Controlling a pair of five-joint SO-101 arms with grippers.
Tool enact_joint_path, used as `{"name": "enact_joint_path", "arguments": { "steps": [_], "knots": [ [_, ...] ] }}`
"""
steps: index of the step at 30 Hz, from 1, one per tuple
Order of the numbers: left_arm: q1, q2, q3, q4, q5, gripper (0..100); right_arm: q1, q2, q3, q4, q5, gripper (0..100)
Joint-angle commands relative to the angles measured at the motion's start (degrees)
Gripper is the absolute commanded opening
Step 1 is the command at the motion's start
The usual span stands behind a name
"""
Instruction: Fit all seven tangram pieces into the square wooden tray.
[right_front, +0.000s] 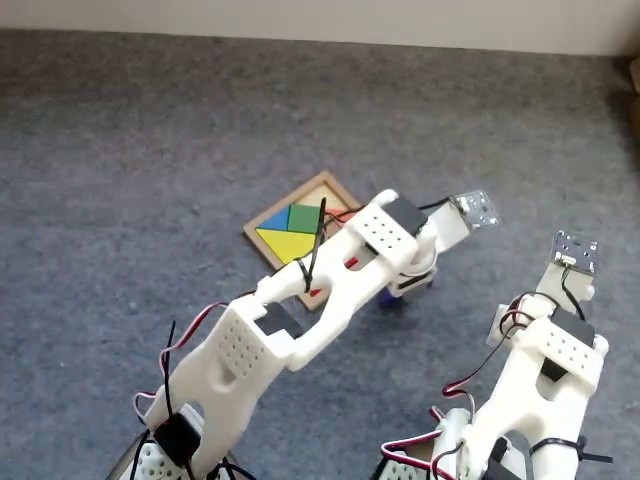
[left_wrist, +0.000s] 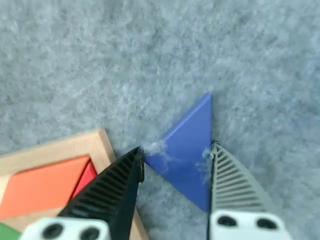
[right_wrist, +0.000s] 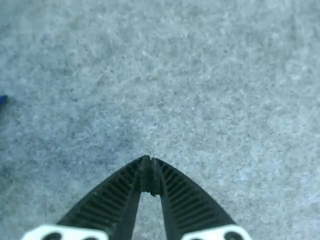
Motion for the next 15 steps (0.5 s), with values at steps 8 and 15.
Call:
{"name": "enact_joint_path", "arguments": {
  "steps": [8, 15],
  "knots": [
    [-6.37, -14.55, -3.03, 6.33, -0.70, 13, 0.84, -2.15, -0.40, -0.57, -0.09, 0.5],
    [-16.04, -16.31, -3.03, 4.92, -9.49, 13, 0.84, -2.15, -0.40, -0.57, -0.09, 0.5]
  ]
}}
